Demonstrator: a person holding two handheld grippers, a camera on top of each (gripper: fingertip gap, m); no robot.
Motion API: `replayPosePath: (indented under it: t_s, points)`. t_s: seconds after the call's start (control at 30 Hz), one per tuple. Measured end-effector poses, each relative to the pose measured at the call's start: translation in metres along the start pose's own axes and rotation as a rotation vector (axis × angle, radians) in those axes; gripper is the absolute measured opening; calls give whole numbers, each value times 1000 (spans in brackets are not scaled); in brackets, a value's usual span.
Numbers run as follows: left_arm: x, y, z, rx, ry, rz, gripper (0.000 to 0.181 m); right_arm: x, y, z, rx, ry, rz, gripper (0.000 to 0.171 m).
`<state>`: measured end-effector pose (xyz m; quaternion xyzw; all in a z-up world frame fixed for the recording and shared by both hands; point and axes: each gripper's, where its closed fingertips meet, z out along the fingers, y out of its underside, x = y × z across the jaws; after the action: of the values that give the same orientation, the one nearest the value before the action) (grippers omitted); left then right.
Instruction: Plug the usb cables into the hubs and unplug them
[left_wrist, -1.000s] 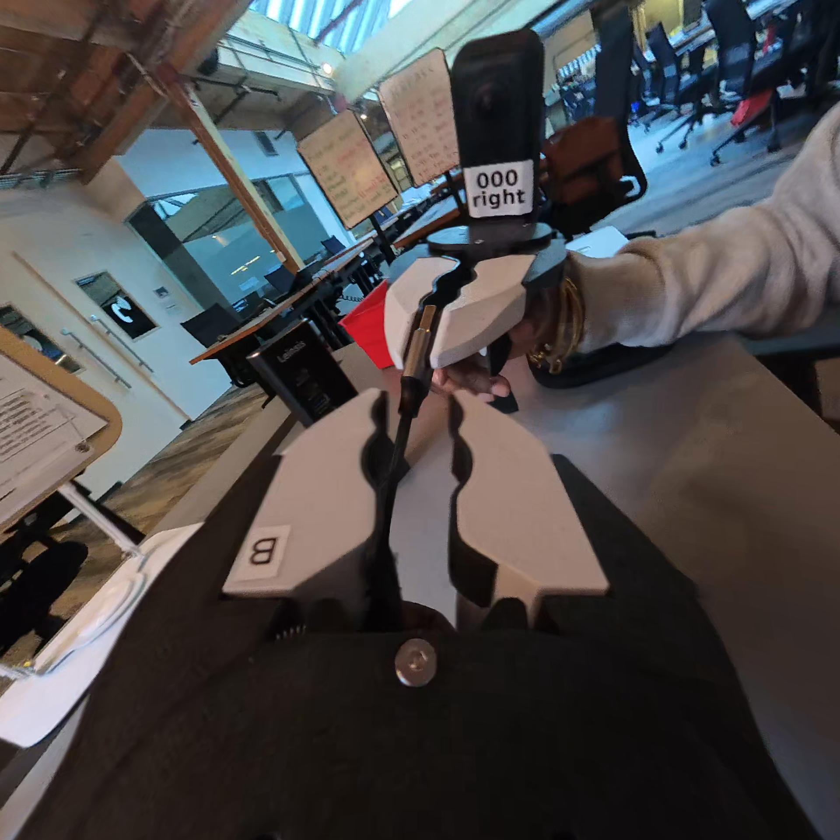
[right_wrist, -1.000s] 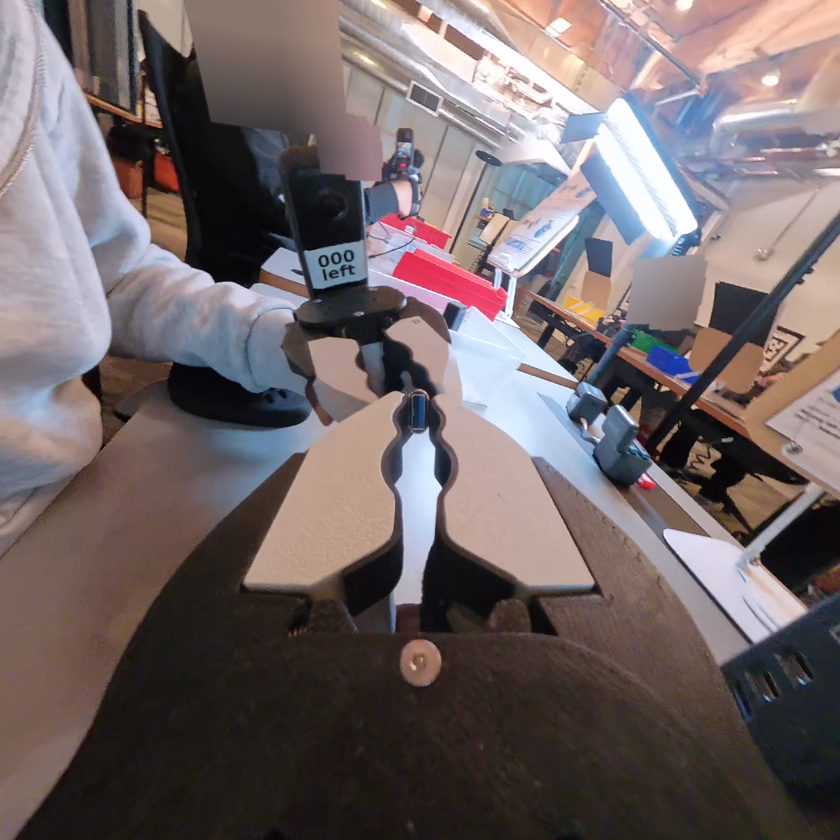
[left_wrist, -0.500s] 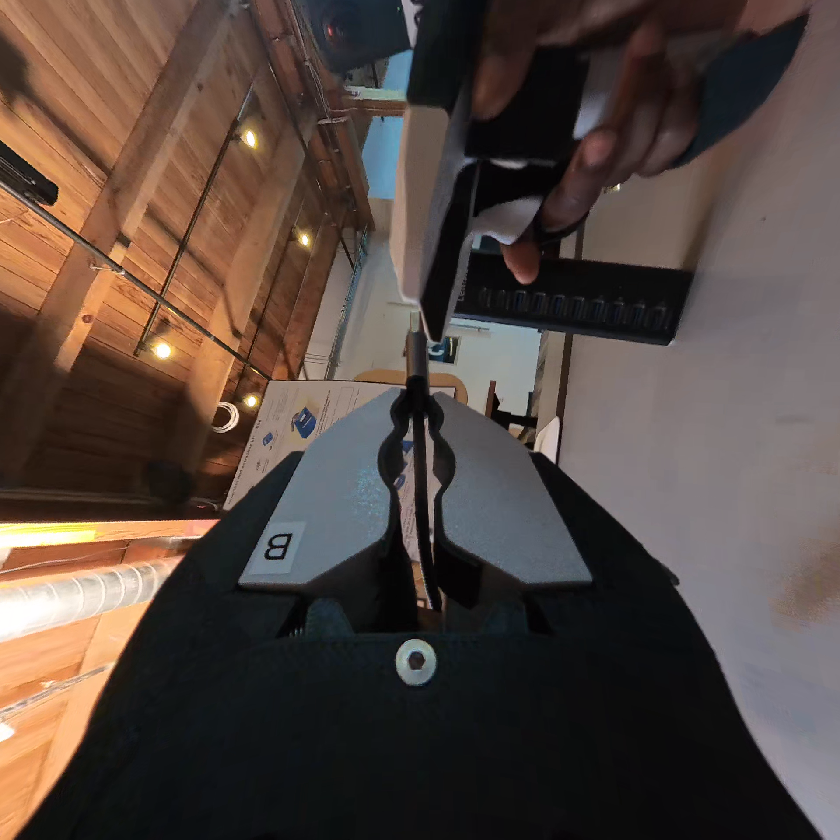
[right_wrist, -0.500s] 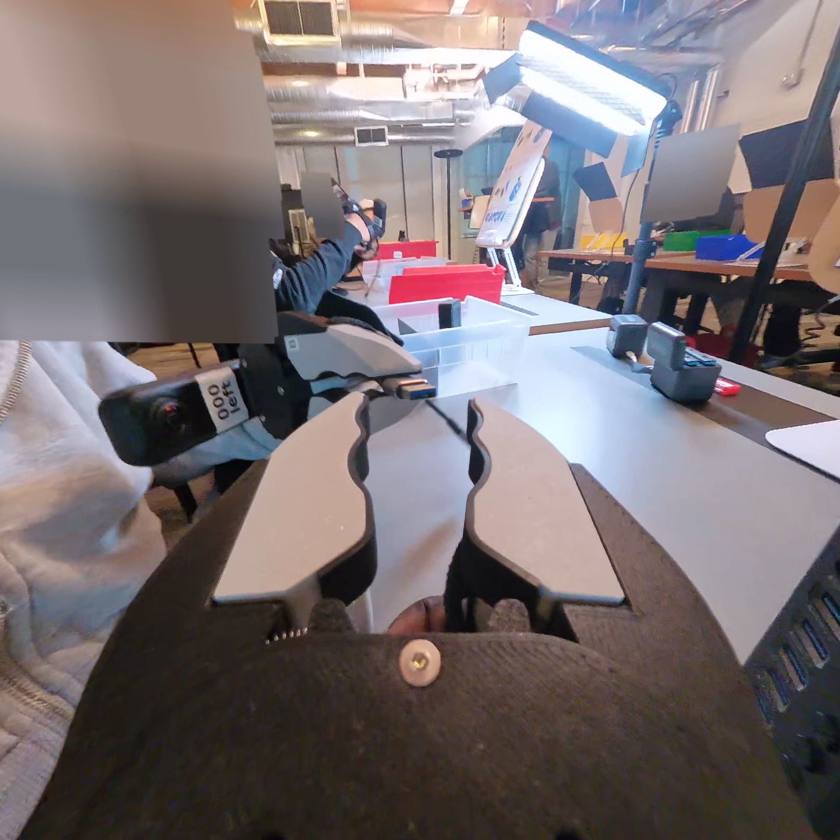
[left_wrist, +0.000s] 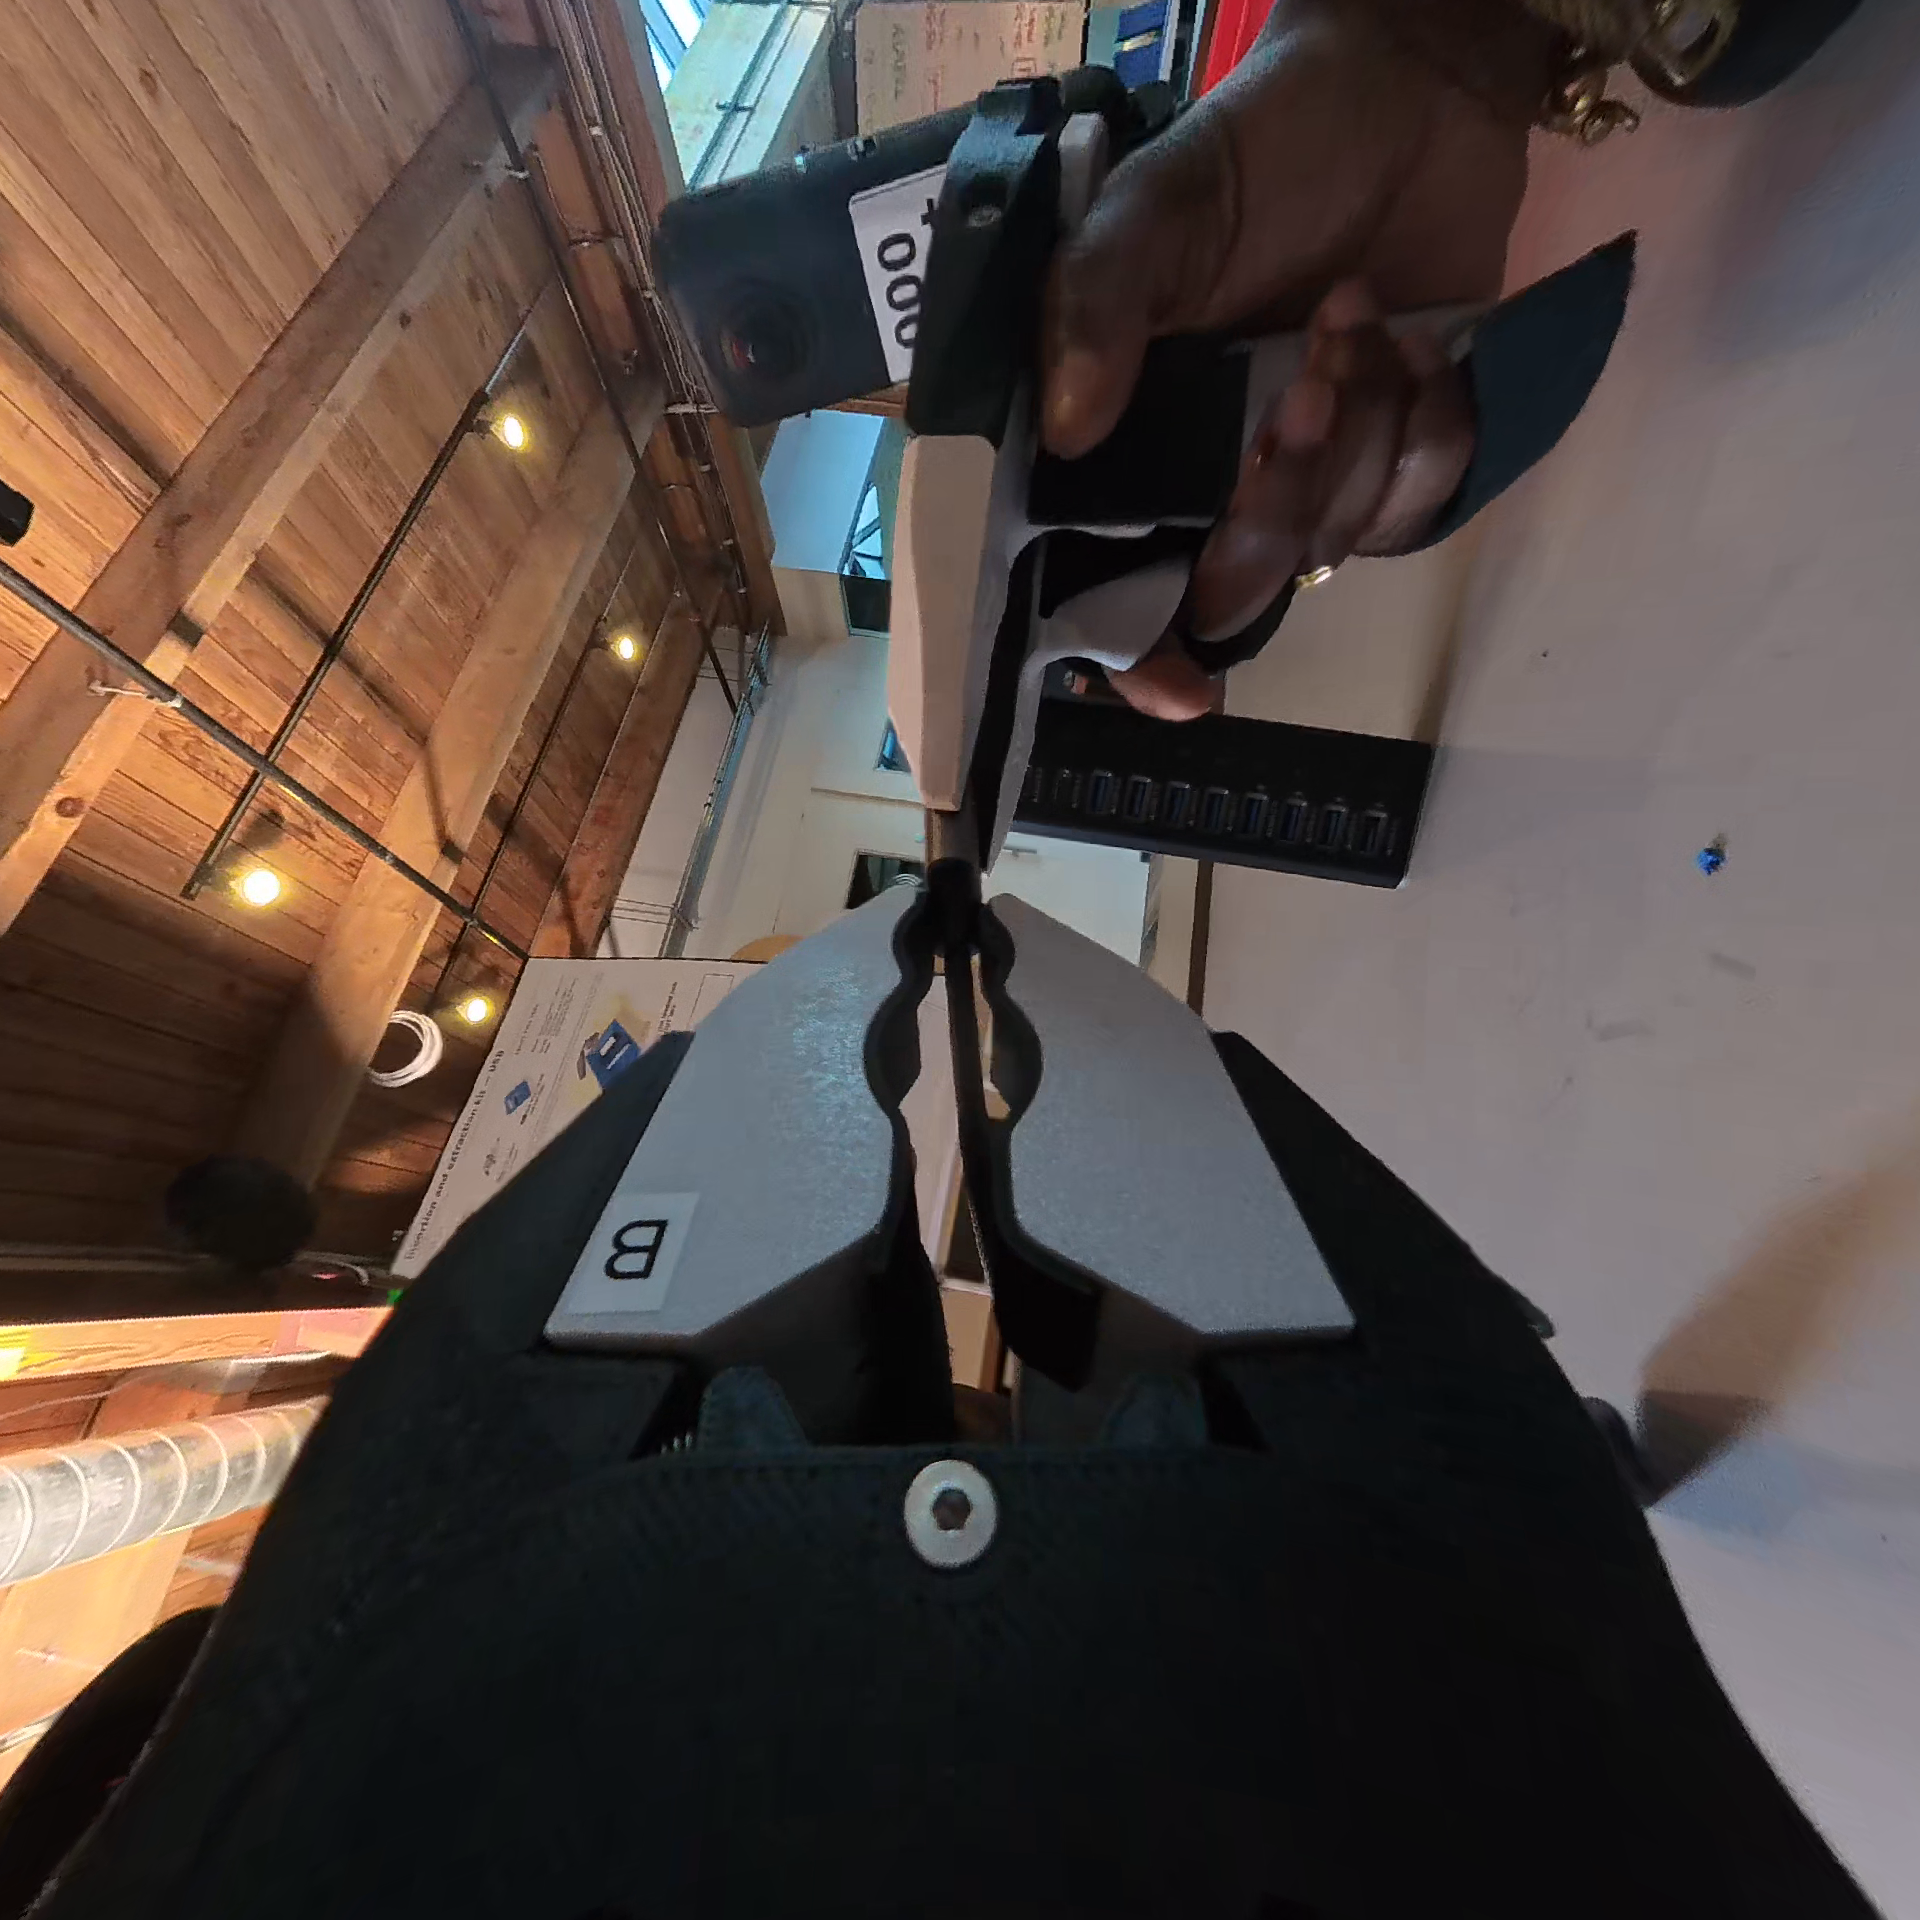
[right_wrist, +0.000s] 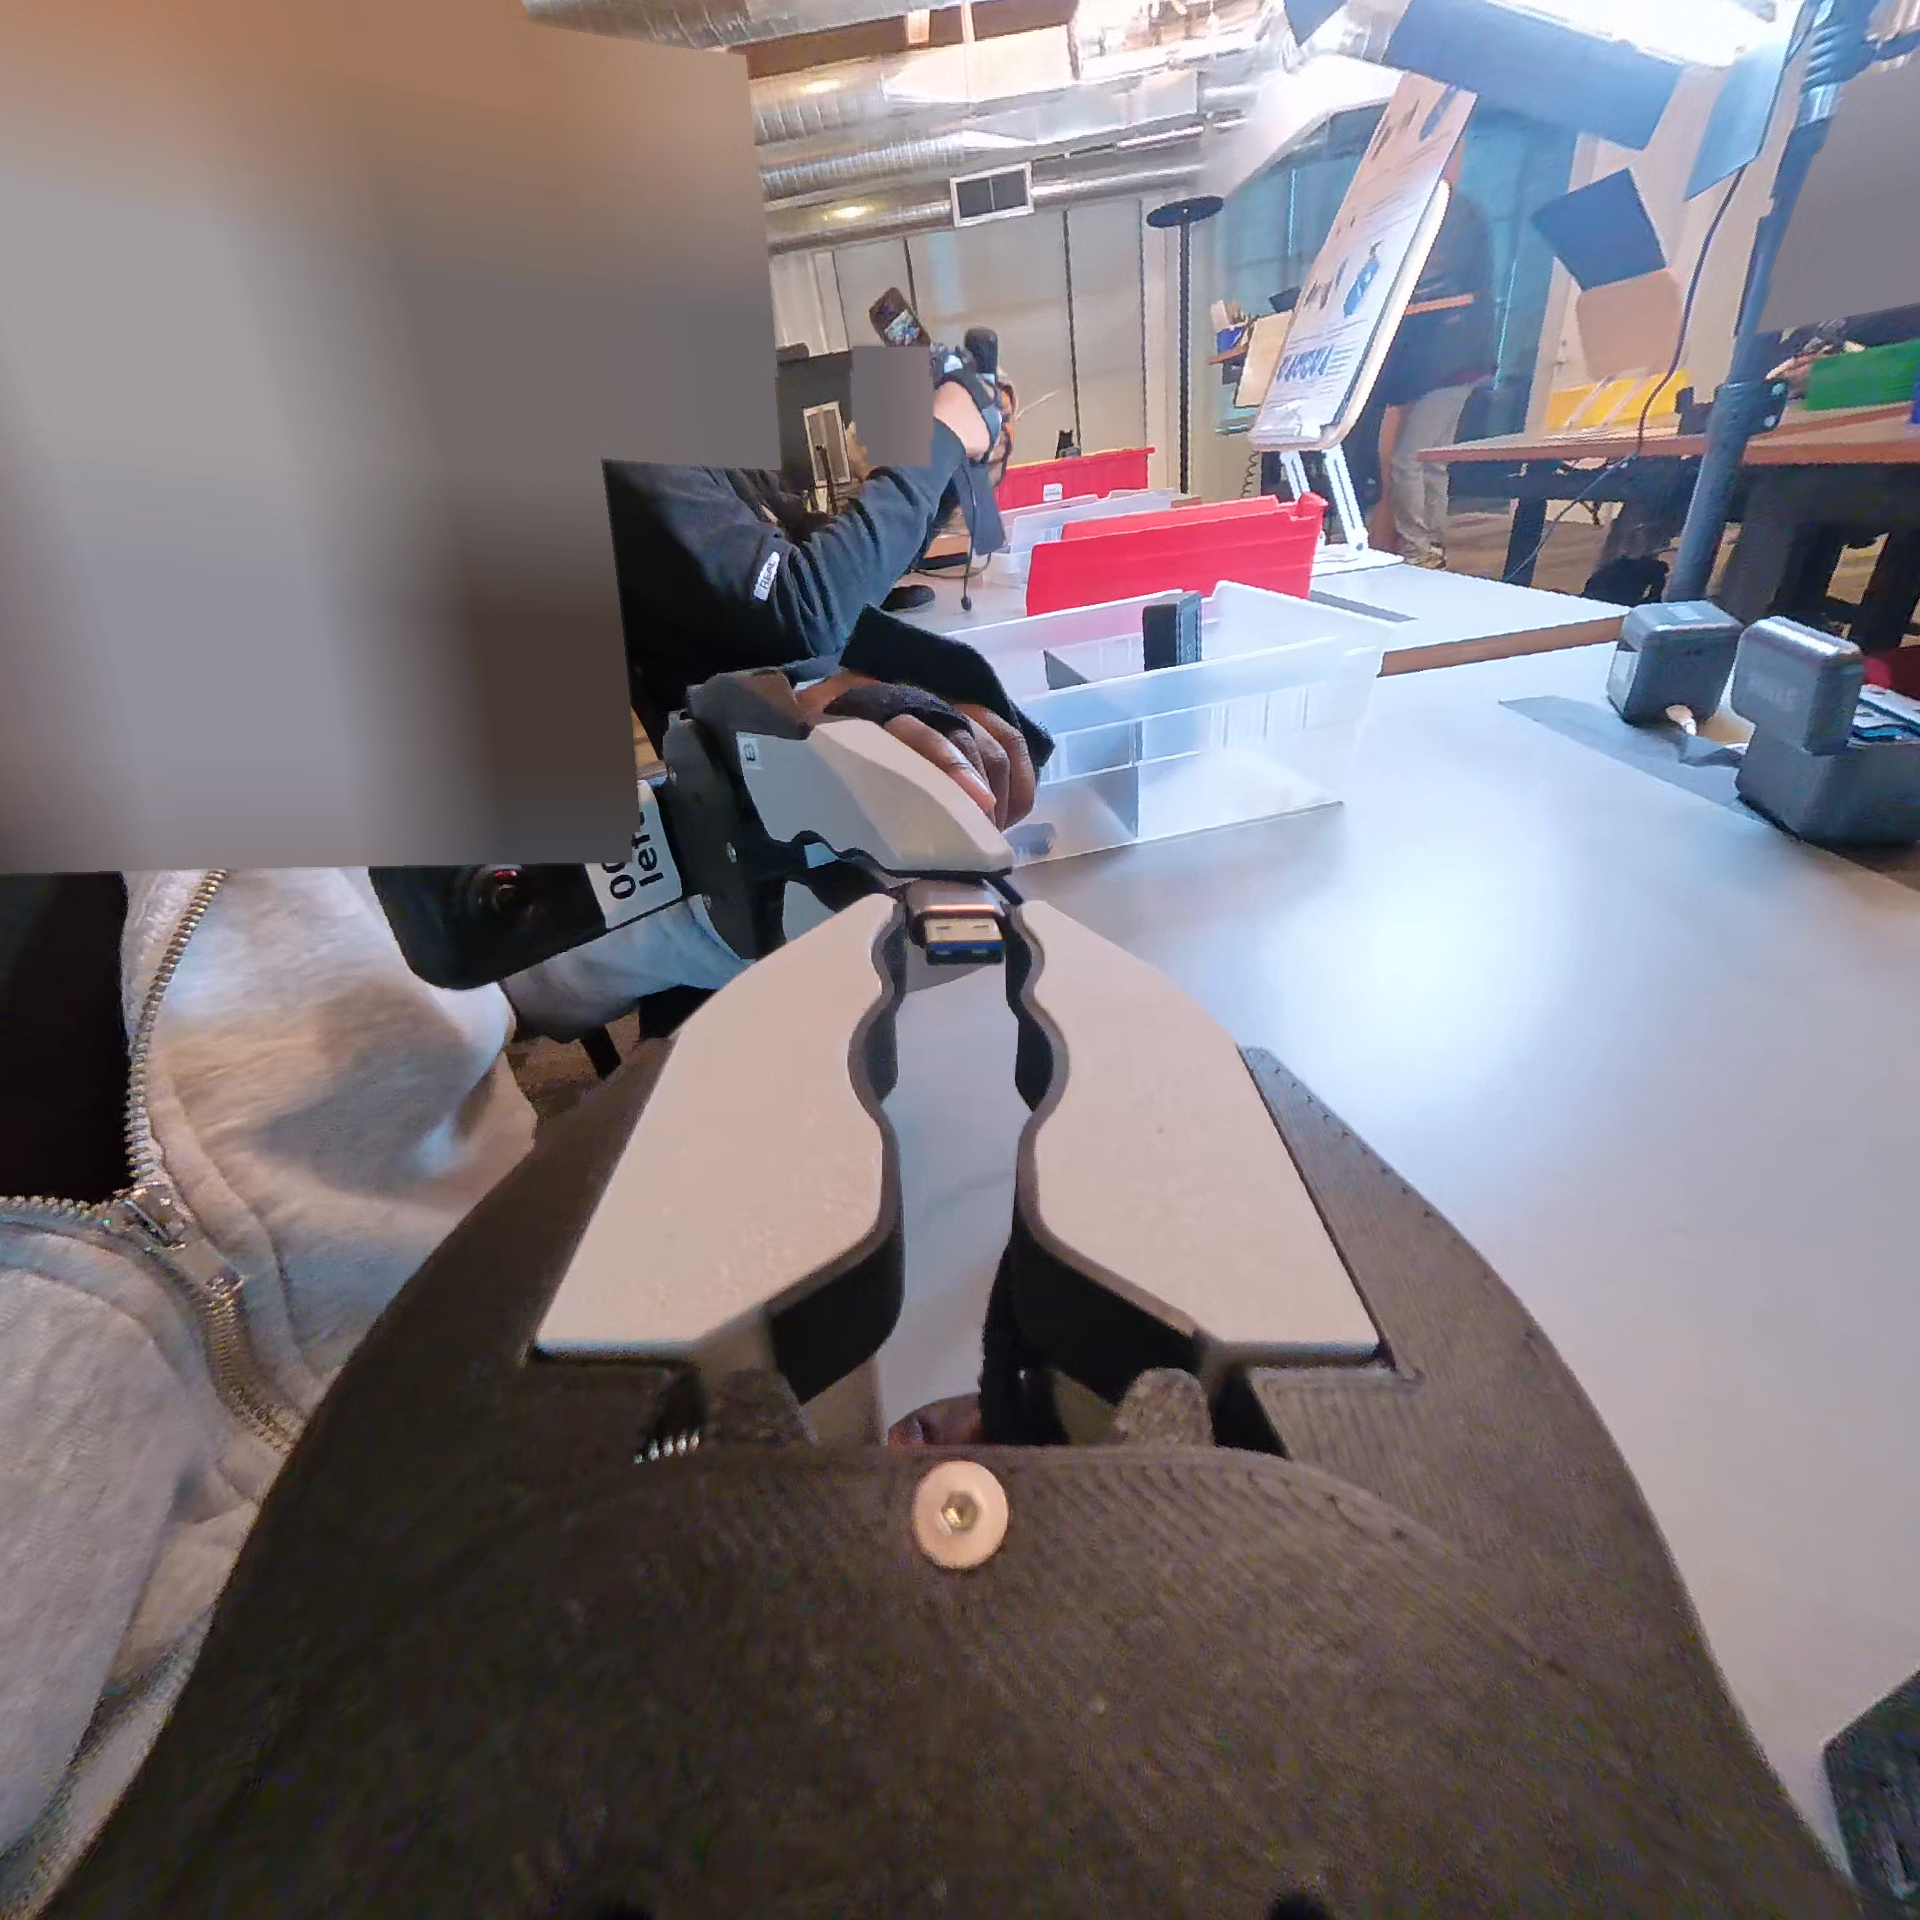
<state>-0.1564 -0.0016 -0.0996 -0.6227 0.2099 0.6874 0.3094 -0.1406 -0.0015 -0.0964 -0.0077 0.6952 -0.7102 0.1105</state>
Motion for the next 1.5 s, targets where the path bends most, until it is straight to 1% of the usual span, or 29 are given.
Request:
replayPosePath:
  t_s: [0.03, 0.1, 0.13, 0.17, 0.23, 0.3, 0.33, 0.37, 0.4, 0.43, 0.47, 0.5, 0.53, 0.57, 0.6, 0.67, 0.7, 0.73, 0.83, 0.9, 0.93, 1.03, 1.1, 1.23, 1.33, 1.5]
  points:
    - [1, 0, 0, 6, 6, -30, 8, 0, 0, 0, -3, 3, -15, 18]
    - [0, 1, 1, 13, 24, -186, 10, 1, -3, -1, 6, 30, -60, 18]
    - [-2, 3, 2, 14, 23, -282, 21, 5, -5, -2, 17, 69, -90, 18]
    - [-8, 7, 1, 15, 10, -371, 35, 8, -7, -3, 28, 103, -115, 17]
    - [-25, 13, -2, 38, -46, -558, 51, 18, -15, -9, 68, 180, -150, 17]
    - [-45, 12, -8, 130, -93, -821, 52, 27, -25, -17, 134, 259, -173, 17]
    - [-51, 6, -10, 214, -67, -991, 52, 31, -31, -21, 175, 293, -177, 18]
    - [-51, -6, -12, 318, 25, -1173, 47, 34, -37, -25, 220, 320, -179, 18]
    - [-45, -19, -12, 414, 163, -1356, 45, 35, -42, -28, 264, 339, -176, 18]
    - [-37, -30, -11, 475, 312, -1519, 45, 35, -46, -31, 303, 344, -170, 18]
    - [-28, -40, -9, 508, 437, -1637, 45, 33, -49, -32, 339, 336, -161, 18]
    - [-20, -46, -6, 519, 507, -1708, 44, 29, -53, -32, 376, 315, -154, 18]
    - [-14, -47, -1, 511, 509, -1740, 44, 21, -55, -30, 405, 270, -147, 17]
    - [-11, -43, 5, 491, 451, -1743, 44, 14, -56, -26, 421, 216, -133, 17]
    - [-14, -36, 8, 484, 360, -1728, 44, 7, -55, -22, 425, 168, -111, 17]
    - [-30, -22, 5, 519, 181, -1677, 43, -2, -48, -11, 393, 88, -63, 17]
    - [-37, -18, 2, 536, 133, -1664, 39, -5, -44, -6, 373, 64, -46, 17]
    - [-40, -17, -2, 552, 127, -1657, 37, -7, -41, -2, 366, 48, -36, 17]
    - [-43, -21, -7, 591, 180, -1677, 33, -14, -34, 7, 335, 11, -25, 17]
    - [-42, -27, -9, 614, 239, -1696, 24, -15, -31, 10, 320, 17, -40, 17]
    - [-42, -28, -9, 614, 257, -1703, 25, -15, -31, 10, 318, 23, -49, 17]
    - [-41, -28, -9, 607, 274, -1713, 24, -15, -30, 10, 308, 29, -69, 17]
    - [-41, -27, -10, 610, 290, -1730, 19, -16, -31, 10, 309, 27, -80, 17]
    - [-41, -28, -13, 625, 318, -1737, 19, -18, -32, 9, 307, 23, -95, 17]
    - [-40, -30, -14, 629, 335, -1726, 24, -18, -34, 7, 324, 21, -91, 17]
    - [-37, -29, -13, 614, 337, -1710, 18, -19, -35, 6, 321, 16, -85, 17]
